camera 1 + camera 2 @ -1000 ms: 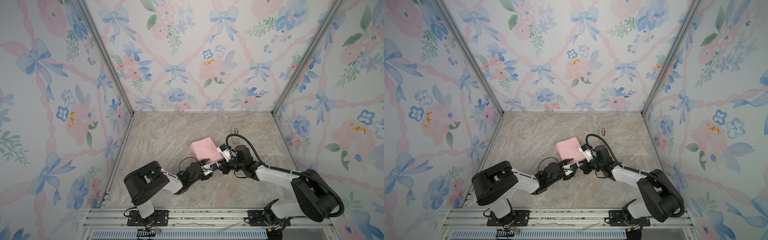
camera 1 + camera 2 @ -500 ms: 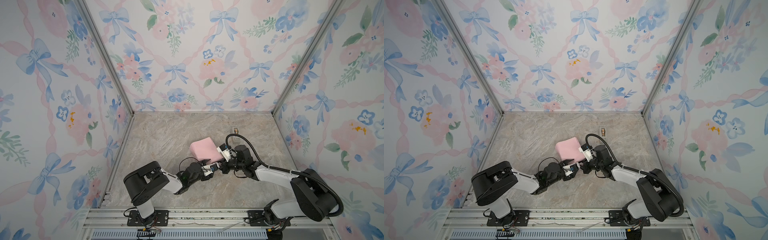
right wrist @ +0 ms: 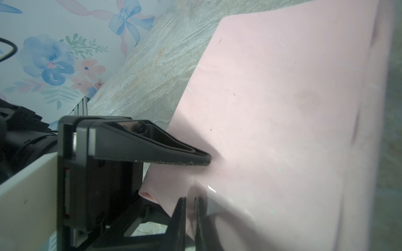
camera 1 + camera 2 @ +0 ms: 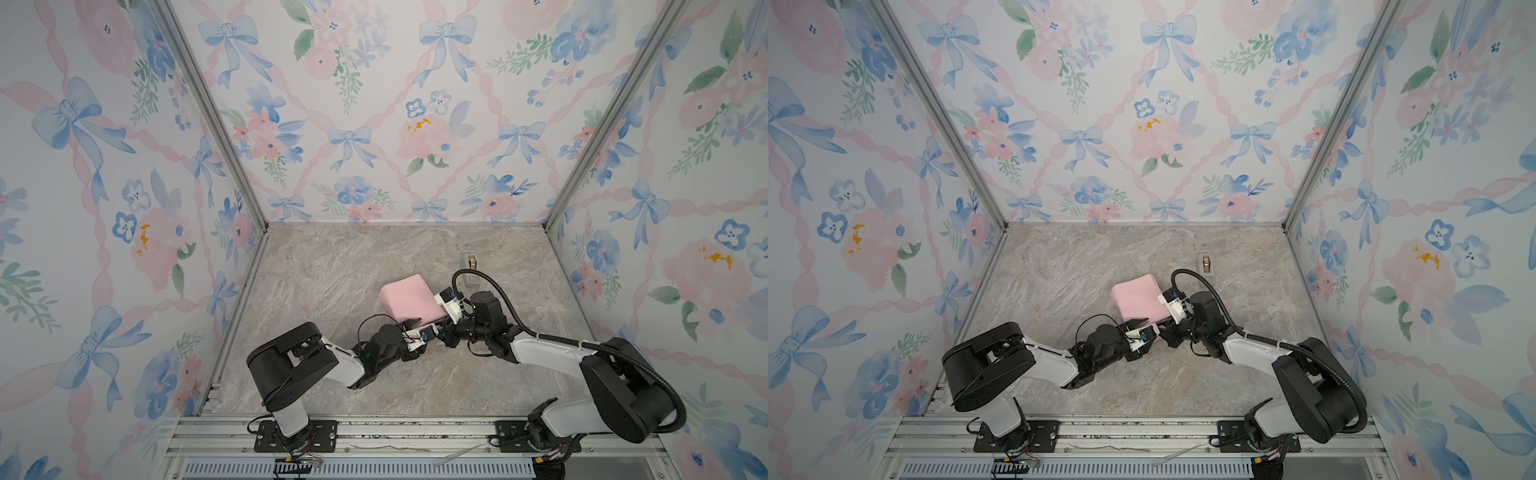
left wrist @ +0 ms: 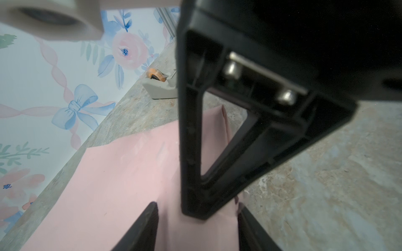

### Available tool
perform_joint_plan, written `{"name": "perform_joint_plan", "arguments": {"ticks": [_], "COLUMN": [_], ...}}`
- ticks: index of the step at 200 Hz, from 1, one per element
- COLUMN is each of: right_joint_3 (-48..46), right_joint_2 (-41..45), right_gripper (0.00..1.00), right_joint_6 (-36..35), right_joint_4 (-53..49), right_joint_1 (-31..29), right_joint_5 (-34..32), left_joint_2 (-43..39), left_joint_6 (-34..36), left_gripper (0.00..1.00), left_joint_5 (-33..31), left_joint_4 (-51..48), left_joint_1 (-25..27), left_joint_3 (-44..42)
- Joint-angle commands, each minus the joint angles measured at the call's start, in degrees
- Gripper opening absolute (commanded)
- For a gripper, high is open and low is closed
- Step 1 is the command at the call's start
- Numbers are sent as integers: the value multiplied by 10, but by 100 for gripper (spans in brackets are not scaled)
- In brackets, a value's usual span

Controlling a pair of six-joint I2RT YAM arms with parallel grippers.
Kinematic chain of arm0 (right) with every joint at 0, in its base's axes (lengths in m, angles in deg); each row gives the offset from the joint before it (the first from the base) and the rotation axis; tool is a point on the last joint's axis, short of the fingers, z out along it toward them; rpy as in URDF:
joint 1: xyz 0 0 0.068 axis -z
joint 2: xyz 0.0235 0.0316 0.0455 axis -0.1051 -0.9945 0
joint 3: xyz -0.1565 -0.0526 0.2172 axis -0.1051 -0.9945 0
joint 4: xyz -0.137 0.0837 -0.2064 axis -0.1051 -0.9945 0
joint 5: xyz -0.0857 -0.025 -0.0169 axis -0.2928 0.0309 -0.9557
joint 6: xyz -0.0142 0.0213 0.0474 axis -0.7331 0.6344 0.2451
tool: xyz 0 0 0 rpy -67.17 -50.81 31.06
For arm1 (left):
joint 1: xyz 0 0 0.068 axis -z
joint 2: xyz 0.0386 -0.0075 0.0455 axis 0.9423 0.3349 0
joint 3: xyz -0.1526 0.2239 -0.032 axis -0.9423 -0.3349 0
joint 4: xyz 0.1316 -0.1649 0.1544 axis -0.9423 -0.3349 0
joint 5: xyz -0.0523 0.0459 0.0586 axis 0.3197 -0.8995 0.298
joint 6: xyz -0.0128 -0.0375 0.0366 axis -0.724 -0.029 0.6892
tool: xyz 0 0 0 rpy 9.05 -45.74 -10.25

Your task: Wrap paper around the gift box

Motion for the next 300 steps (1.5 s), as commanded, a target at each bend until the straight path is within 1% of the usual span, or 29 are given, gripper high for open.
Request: {"name": "perform_joint_plan", "arguments": {"ticks": [1,20,44,69,107,124,134,145,153,184,209,239,300], "right_joint_3": [-6,-6,-2,6,13,19,20,20,18,8,2,-3,1], "right_joint_2": [9,14,17,19,31,34,36,41,47,80,100,100,69], "right_gripper": [20,22,29,34,39,39,37,28,23,14,10,8,8], "right_joint_6": [-15,-19,-22,-24,-24,-29,-29,-29,-29,-26,-26,-24,-13], "right_joint_4": [-5,-10,-16,-28,-34,-48,-54,-59,-62,-72,-86,-97,-73], "right_joint_1": [3,0,-1,-3,-7,-8,-8,-8,-8,-9,-10,-13,-27], "right_joint_5": [-26,-41,-53,-65,-64,-60,-53,-47,-43,-28,-22,-22,-18], "left_joint_2": [-1,-4,-4,-4,-5,-4,-4,-4,-4,-2,-1,-1,-4], "left_joint_6": [-13,-13,-14,-14,-14,-13,-14,-13,-13,-13,-13,-13,-13], "left_gripper": [58,58,58,58,57,57,57,57,57,57,57,57,56], "left_joint_5": [-5,-4,-3,-3,-3,-3,-3,-2,-2,-1,0,0,2], "left_joint_4": [-26,-26,-25,-26,-25,-26,-26,-25,-26,-25,-25,-24,-26], "left_joint_1": [-4,-5,-5,-5,-5,-5,-4,-5,-5,-4,-5,-5,-4], "left_joint_3": [-5,-7,-7,-8,-8,-9,-8,-8,-8,-9,-8,-8,-8]}}
